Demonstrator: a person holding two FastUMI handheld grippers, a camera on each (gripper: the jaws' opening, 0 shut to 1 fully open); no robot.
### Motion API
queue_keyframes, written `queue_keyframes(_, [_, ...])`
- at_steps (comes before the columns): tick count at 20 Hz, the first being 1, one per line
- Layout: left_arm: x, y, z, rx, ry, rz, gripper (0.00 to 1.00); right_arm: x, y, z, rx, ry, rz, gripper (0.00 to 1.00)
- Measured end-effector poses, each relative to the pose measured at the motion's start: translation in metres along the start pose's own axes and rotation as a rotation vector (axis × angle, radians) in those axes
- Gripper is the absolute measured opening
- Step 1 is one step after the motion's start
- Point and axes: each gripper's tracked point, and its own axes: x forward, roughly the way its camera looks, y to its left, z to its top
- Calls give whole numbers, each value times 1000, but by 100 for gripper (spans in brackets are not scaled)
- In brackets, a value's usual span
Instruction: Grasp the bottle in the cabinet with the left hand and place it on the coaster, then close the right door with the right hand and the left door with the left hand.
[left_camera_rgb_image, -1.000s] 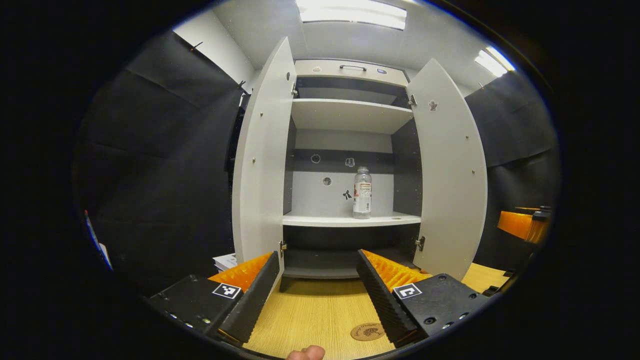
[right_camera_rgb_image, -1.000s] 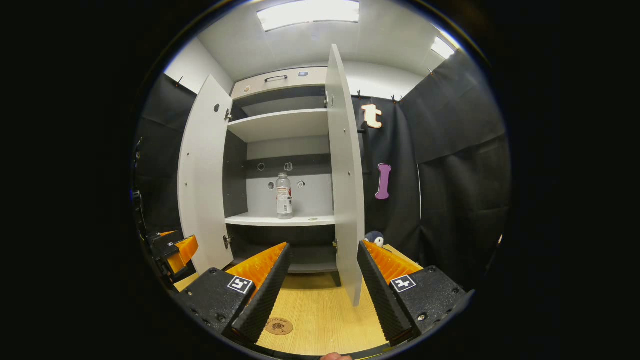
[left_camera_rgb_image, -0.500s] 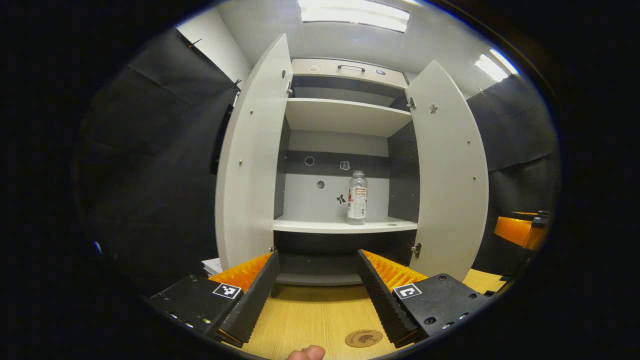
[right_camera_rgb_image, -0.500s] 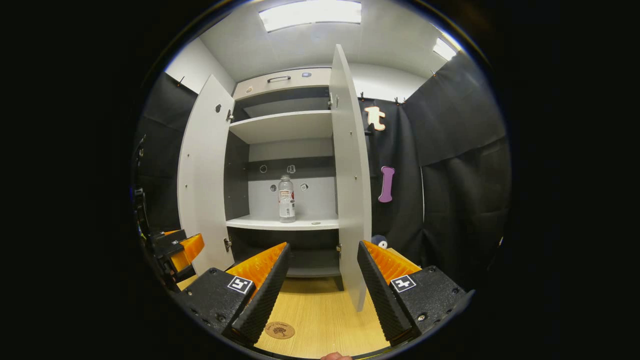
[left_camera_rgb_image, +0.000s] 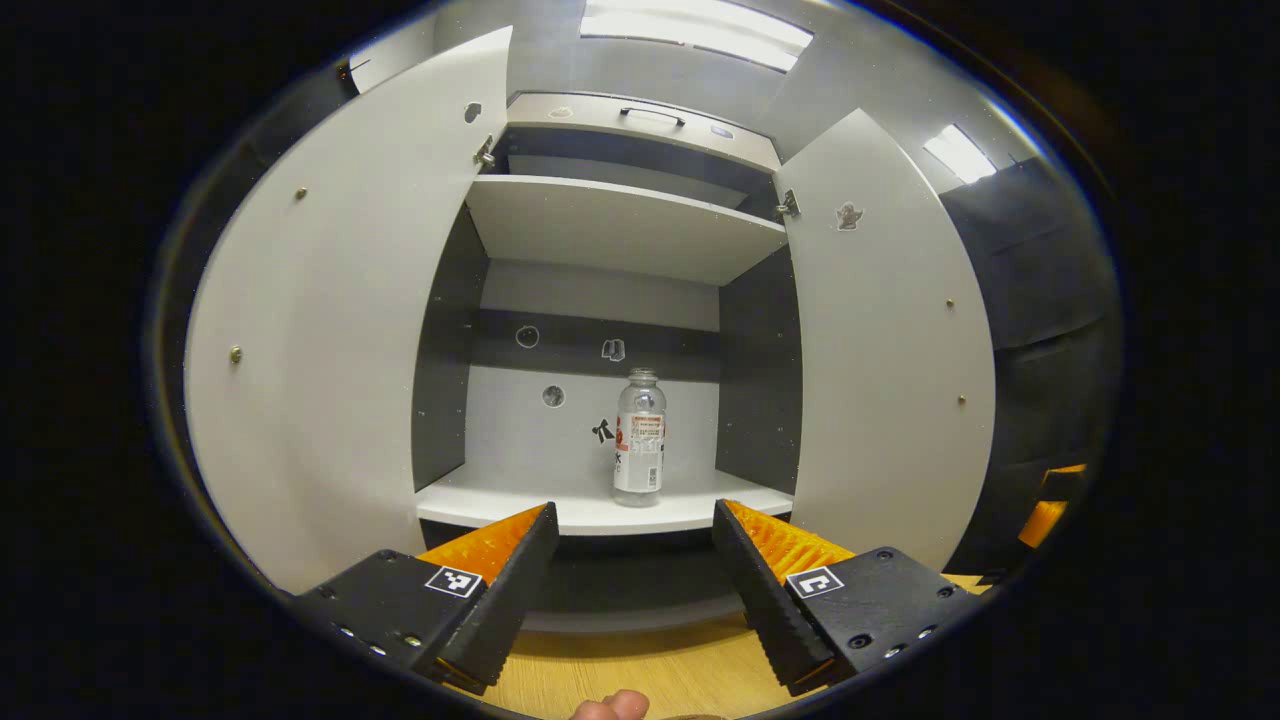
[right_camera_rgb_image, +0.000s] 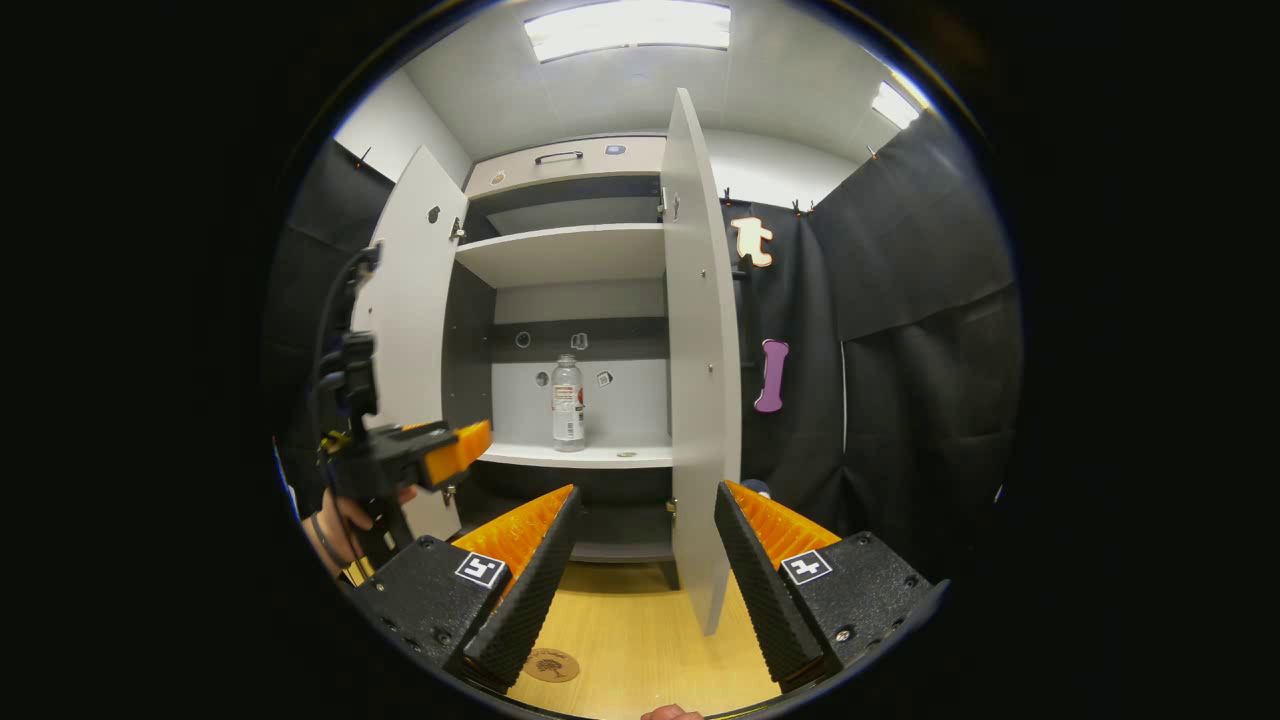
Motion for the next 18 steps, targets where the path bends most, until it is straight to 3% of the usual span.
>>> queue_keyframes(3, [42, -6, 9, -11, -18, -21, 99, 0, -6, -5, 3, 20, -15, 82])
queue_keyframes(4, [55, -10, 10, -7, -19, -30, 95, 0, -7, -6, 0, 26, -21, 82])
queue_keyframes(10, [140, -12, 11, 6, -26, -13, 94, 1, -18, -6, -11, 40, -61, 82])
queue_keyframes(18, [221, 7, -8, 31, -3, 81, 94, -5, -33, -13, -53, 65, -109, 82])
